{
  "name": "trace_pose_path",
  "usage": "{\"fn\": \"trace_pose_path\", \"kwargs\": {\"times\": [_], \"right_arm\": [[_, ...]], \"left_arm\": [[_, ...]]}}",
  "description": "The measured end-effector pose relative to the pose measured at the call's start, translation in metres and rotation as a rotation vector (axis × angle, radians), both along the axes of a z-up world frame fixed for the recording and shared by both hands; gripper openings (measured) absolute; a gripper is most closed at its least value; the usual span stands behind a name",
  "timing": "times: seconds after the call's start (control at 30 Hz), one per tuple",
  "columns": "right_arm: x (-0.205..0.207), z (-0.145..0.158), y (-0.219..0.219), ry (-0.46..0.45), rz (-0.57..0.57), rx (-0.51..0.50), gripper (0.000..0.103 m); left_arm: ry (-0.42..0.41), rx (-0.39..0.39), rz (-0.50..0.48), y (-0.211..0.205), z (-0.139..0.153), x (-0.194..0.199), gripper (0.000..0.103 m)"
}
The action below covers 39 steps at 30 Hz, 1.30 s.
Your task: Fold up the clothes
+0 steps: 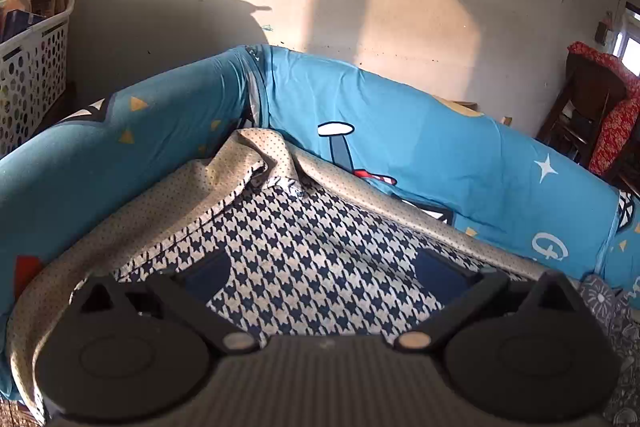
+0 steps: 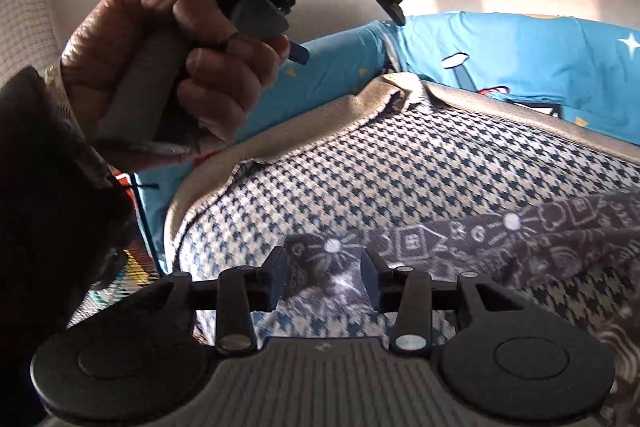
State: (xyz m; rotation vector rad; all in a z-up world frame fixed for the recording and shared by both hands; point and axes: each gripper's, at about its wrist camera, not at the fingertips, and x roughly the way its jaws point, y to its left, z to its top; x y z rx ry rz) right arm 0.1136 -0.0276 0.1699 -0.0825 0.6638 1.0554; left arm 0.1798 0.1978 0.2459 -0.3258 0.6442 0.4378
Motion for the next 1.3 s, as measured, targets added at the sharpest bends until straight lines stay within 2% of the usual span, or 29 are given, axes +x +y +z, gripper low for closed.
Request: {"fn": "trace_pose_path", "kwargs": {"times": [0.23, 0.37, 0.5, 0.63, 0.8, 0.9, 1.1, 1.3], "right_arm": [[0.032, -0.014, -0.04, -0.103, -0.311, -0.165, 0.041], [0.062, -0.014, -0.056, -0.154, -0.432, -0.185, 0.041], [0.095, -0.023, -0.062, -0.2, -0.513, -0.25, 0.041], [0.116, -0.032, -0.07, -0.228, -0.539, -0.288, 0.041], [0.139, -0.031, -0.077, -0.169, -0.59, -0.217, 0.04], [0.148, -0.037, -0.076, -0.159, -0.61, -0.215, 0.036], [0.16, -0.059, -0.08, -0.086, -0.626, -0.226, 0.036], [0.145, -0.074, -0.09, -0.077, -0.579, -0.244, 0.037]], "left_arm": [[0.052, 0.021, -0.077, -0.03, -0.013, 0.018, 0.103], [0.06, 0.037, -0.109, -0.044, -0.014, 0.024, 0.103], [0.07, 0.056, -0.129, -0.054, -0.015, 0.029, 0.103], [0.085, 0.062, -0.14, -0.06, -0.019, 0.035, 0.103], [0.124, 0.066, -0.163, -0.069, -0.031, 0.045, 0.103], [0.152, 0.081, -0.18, -0.077, -0.04, 0.051, 0.103], [0.198, 0.097, -0.233, -0.093, -0.055, 0.06, 0.103], [0.236, 0.031, -0.285, -0.102, -0.075, 0.072, 0.103]]}}
